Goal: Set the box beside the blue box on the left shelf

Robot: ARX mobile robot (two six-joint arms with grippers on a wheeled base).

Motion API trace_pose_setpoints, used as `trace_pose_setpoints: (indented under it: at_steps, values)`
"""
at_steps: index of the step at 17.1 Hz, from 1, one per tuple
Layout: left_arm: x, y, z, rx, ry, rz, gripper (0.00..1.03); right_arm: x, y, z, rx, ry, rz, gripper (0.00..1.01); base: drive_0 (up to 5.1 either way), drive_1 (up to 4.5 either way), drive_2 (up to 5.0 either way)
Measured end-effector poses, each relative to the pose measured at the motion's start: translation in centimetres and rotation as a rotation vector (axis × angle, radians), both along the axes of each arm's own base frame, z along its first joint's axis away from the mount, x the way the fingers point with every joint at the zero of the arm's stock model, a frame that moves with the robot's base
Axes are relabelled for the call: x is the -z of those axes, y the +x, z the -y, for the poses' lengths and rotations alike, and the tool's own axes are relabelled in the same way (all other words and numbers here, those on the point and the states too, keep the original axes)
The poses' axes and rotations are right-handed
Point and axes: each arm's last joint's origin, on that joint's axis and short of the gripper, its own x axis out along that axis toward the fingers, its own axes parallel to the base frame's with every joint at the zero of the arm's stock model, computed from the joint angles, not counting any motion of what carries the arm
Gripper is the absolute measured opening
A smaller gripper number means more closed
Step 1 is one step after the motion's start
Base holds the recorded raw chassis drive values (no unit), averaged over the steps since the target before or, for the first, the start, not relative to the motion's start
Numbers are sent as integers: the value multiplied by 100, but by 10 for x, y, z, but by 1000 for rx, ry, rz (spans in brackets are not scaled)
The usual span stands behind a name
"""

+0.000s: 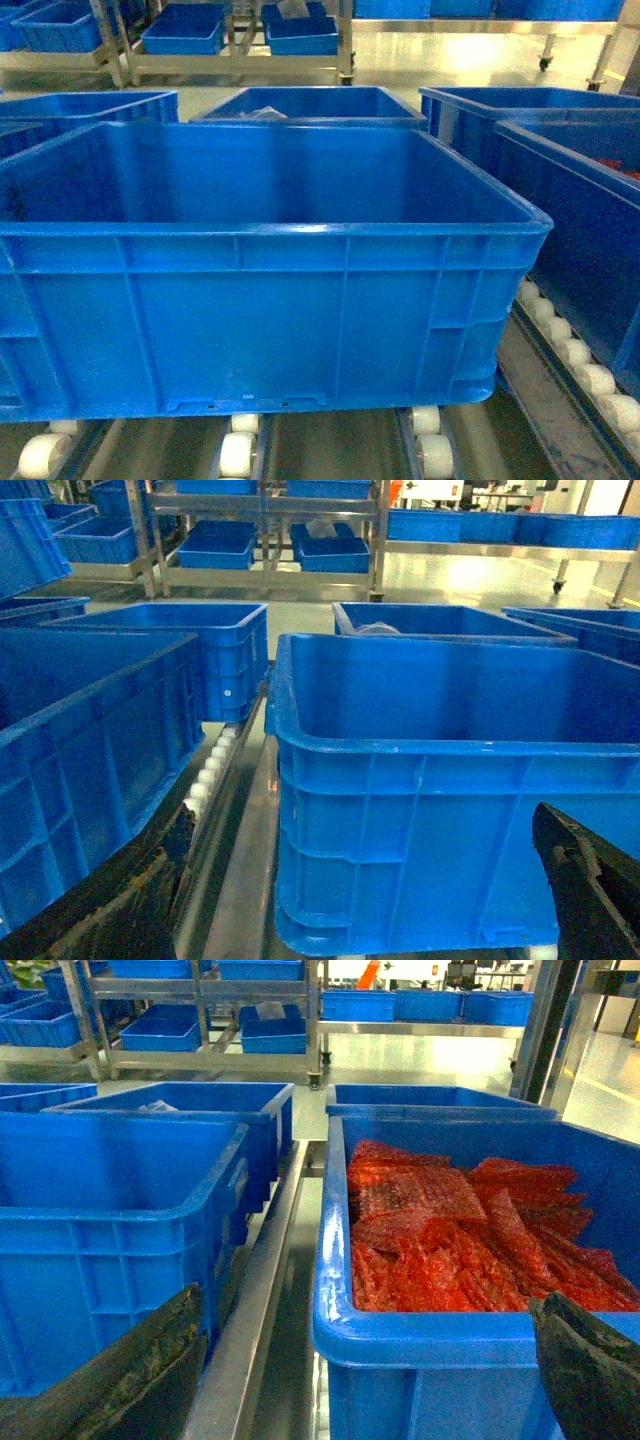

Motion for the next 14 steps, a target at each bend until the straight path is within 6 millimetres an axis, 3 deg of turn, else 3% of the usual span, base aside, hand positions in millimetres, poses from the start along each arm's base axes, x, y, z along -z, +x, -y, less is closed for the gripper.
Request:
trace_pose_setpoints:
  at_steps: [14]
  values:
    - [0, 0, 0, 0, 0, 0, 98, 0, 0, 0, 0, 0, 0, 98, 0, 0, 0]
